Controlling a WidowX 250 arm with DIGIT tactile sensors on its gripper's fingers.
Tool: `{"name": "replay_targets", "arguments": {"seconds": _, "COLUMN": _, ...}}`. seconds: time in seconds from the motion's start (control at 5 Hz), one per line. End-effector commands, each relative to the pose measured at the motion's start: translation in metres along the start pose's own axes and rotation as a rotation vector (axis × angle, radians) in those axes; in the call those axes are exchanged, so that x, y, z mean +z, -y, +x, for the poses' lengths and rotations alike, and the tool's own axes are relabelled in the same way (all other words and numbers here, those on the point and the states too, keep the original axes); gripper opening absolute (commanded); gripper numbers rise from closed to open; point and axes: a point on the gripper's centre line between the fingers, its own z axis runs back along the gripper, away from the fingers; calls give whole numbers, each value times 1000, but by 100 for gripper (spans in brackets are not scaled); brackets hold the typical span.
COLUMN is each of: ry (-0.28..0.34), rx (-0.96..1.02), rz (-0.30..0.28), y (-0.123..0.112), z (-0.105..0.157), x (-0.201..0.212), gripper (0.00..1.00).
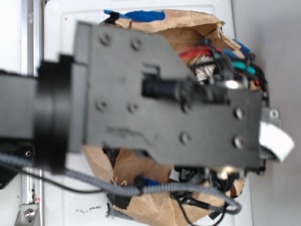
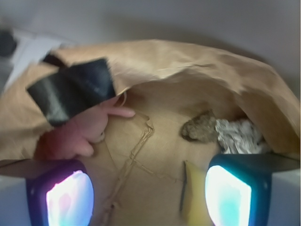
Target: Grab the rock.
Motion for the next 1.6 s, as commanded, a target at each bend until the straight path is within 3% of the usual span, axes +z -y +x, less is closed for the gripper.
{"name": "replay_targets", "arguments": {"seconds": 0.0, "ry": 50, "rx": -26, "rz": 21, "y": 5, "z": 9, "x": 14, "gripper": 100}}
{"name": "replay_targets", "arguments": {"seconds": 0.2, "ry": 50, "rx": -26, "rz": 21, "y": 5, "z": 9, "x": 14, "gripper": 100}}
{"name": "replay_targets", "arguments": {"seconds": 0.4, "ry": 78, "rx": 104, "rz": 45, "y": 6, "z": 16, "x": -15, "gripper": 100}}
{"name": "replay_targets", "arguments": {"seconds": 0.6, "ry": 108, "rx": 187, "rz": 73, "y": 6, "z": 8, "x": -26, "gripper": 100}}
{"name": "replay_targets", "arguments": {"seconds": 1.0, "ry": 193, "rx": 282, "rz": 73, "y": -2, "z": -19, "x": -19, "gripper": 100}}
{"name": "replay_targets", "arguments": {"seconds": 1.2, "ry": 188, "rx": 319, "rz": 43, "y": -7, "z": -21, "x": -17, "gripper": 100}}
{"name": "replay_targets", "arguments": {"seconds": 1.4, "ry": 180, "rx": 373, "rz": 49, "y": -13, "z": -18, "x": -26, "gripper": 100}}
